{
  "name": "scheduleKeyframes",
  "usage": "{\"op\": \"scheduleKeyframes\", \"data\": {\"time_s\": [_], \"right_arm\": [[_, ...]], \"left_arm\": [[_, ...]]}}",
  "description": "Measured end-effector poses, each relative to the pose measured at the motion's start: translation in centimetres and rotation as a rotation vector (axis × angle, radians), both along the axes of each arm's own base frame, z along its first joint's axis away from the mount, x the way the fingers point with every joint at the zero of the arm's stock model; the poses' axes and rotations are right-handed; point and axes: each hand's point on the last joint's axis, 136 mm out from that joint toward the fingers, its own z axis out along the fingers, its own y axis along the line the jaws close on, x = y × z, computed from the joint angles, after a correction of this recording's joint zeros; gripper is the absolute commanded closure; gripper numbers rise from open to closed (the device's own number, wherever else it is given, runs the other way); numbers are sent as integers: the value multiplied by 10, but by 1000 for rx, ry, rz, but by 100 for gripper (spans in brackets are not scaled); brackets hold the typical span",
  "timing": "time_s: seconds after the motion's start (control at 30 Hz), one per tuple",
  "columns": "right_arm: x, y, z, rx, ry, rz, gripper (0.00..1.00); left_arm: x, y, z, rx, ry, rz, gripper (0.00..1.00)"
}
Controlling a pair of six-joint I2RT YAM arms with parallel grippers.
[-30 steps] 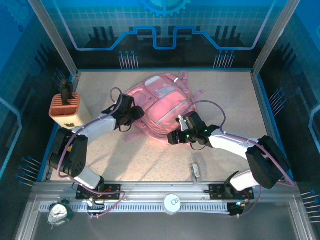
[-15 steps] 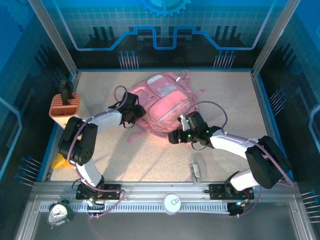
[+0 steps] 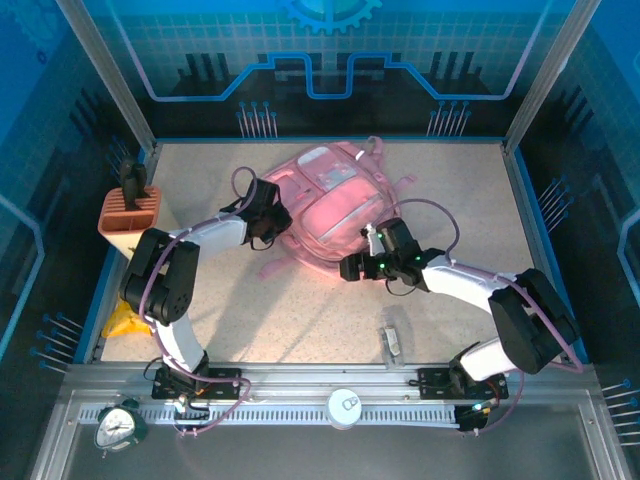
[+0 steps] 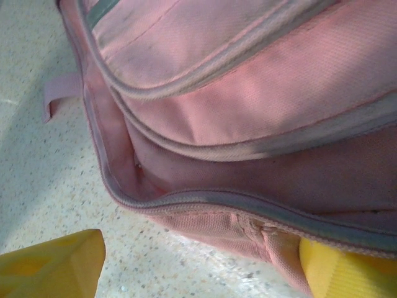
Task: Pack the student bag
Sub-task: Rotate the student bag at the top-center of the table.
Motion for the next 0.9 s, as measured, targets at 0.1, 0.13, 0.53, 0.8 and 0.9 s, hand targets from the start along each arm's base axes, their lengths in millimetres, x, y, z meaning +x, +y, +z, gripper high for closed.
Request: {"op": "scheduleKeyframes", "data": {"time_s": [0.1,0.13,0.53,0.8,0.9], "right_arm": [[16,-13,2,-2,5,-54,13],[24,-20,2,-2,6,-79,12],[132,-116,43,12,-63,-430,2],[116,-117,49,12,-32,-434,0],[95,-111,39,11,19,-411,0]], "left_arm": [[-2,-6,3,-17,-2,-18,100],[-3,-9,5,-25,-5,-24,100],[-64,-93,38,-183,-58,-125,100],[-61,-95,55,-201,-112,-67,85],[-58,-79,48,-167,-88,-29,82]]}}
